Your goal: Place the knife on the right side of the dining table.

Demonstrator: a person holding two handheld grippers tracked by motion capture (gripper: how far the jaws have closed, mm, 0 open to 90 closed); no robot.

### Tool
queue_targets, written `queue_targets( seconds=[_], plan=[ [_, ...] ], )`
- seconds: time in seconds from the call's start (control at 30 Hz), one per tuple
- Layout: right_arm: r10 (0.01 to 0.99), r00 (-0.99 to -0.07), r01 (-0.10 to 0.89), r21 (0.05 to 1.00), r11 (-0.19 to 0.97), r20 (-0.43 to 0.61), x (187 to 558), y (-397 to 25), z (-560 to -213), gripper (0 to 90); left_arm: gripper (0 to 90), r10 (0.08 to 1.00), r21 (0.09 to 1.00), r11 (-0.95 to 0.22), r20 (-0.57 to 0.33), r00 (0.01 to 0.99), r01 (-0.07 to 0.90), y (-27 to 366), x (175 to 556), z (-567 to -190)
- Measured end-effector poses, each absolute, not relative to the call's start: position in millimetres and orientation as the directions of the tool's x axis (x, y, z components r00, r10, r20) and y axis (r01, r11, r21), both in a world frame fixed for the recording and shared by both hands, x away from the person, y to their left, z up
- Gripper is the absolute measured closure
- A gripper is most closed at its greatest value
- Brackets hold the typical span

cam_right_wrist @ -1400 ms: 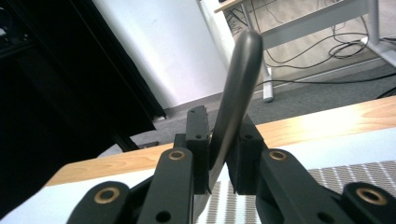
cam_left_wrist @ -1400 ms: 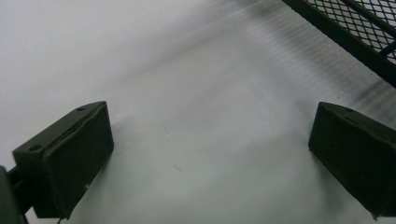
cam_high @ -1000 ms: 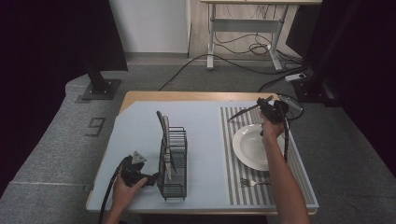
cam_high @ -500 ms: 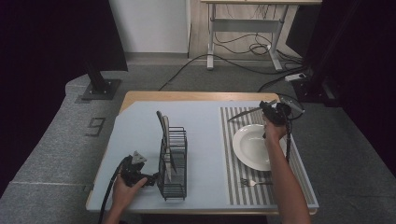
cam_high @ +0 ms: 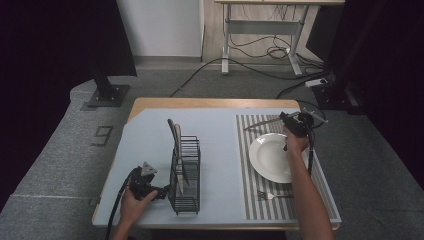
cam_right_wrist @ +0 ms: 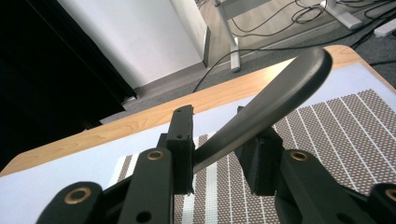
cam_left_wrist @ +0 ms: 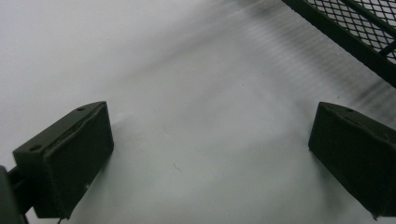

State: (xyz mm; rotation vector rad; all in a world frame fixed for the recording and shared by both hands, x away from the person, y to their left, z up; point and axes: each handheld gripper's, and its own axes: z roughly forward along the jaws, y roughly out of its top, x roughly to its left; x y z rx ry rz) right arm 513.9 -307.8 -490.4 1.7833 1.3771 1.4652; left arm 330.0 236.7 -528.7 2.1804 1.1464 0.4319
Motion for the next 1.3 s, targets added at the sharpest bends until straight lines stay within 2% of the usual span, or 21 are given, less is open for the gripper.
queue_targets(
  seconds=[1.3],
  plan=[
    [0.868, 0.048, 0.506, 0.738, -0.448, 0.494, 522, -318, -513, 56.5, 0.0, 0.823, 0.664, -0.423, -0.003, 0.568, 0.617, 237, 330, -529]
  ],
)
